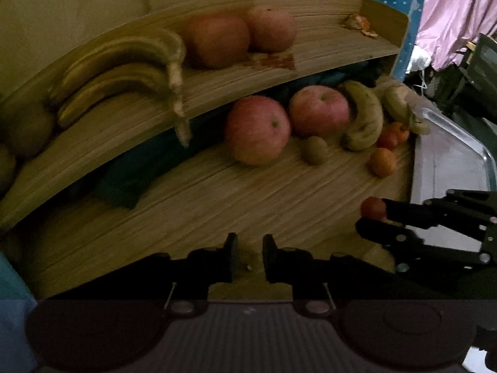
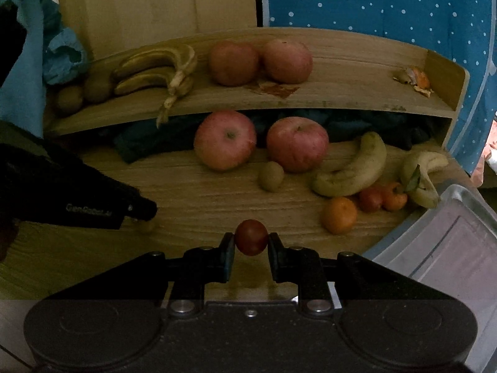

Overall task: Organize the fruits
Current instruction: 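Carry brown fruit in left tool and cherry tomato in right tool over metal tray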

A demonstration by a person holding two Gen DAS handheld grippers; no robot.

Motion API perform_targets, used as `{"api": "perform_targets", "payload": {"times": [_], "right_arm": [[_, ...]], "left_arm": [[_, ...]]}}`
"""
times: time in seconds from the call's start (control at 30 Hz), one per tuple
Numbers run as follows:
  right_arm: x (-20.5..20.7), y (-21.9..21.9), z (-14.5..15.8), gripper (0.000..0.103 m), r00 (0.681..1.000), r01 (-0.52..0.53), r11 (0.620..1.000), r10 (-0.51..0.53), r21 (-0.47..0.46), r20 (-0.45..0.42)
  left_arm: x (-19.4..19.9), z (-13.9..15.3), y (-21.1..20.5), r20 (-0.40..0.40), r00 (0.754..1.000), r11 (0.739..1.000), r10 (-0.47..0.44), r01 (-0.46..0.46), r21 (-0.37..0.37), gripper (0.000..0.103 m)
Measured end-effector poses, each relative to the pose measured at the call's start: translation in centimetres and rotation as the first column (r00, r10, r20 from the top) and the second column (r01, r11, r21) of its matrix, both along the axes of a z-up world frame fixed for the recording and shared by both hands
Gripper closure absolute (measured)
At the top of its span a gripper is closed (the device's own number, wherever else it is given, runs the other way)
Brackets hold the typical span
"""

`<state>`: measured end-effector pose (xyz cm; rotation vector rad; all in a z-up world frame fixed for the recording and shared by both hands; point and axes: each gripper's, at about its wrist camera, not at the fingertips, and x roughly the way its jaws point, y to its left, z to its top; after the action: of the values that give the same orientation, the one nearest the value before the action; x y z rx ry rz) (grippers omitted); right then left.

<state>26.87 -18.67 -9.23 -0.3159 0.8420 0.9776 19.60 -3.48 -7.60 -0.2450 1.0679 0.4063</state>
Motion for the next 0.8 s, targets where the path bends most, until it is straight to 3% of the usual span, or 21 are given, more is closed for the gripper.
{"api": "perform_targets", "payload": {"times": [0.1, 0.53, 0.8], "right_arm": [[0.2, 0.0, 0.1, 0.079, 1.0, -0.009, 1.0, 0.009, 0.009, -0.003], [-0.1, 0.3, -0.4, 0.079, 0.998, -0.057, 0.998, 0.058, 0.014, -0.023], [1.2, -2.1, 0.4, 0.079, 1.0, 0.013, 1.0, -0.013, 0.027, 0.005]], "left_arm": [[-0.2, -0.6, 0.4, -0.013, 1.0, 0.999, 0.018, -0.019, -0.028, 0.076], [-0.9, -1.9, -0.4, -0.02, 0.998, 0.998, 0.051, -0.052, -0.044, 0.075], [1.4, -0.6, -2.3, 0.02, 1.0, 0.999, -0.018, 0.019, -0.048, 0.075]]}}
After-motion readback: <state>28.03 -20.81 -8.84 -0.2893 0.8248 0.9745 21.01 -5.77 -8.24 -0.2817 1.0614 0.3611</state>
